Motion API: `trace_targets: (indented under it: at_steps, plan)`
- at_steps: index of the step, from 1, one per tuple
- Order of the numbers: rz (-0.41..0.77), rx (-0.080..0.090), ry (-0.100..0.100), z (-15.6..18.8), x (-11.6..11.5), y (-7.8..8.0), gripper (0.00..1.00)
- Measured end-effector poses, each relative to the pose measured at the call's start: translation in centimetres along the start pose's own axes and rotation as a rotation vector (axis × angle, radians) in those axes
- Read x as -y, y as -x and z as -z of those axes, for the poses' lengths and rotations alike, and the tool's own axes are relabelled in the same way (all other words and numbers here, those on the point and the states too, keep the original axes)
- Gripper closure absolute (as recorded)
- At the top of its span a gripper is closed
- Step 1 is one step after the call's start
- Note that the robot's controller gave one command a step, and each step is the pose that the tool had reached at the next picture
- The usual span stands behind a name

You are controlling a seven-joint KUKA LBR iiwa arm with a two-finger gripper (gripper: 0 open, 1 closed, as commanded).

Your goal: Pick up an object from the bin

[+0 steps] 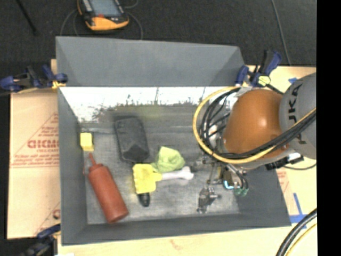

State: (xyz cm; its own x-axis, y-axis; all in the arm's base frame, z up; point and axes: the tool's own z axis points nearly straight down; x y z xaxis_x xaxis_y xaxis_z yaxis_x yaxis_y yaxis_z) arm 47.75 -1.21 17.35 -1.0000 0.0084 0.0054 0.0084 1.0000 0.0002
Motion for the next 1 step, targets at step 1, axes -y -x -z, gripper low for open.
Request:
trace_targets:
  at_steps: [1]
  plan:
    - [0.001,0.008,0.0,0.37,0.01,0.19,0.0]
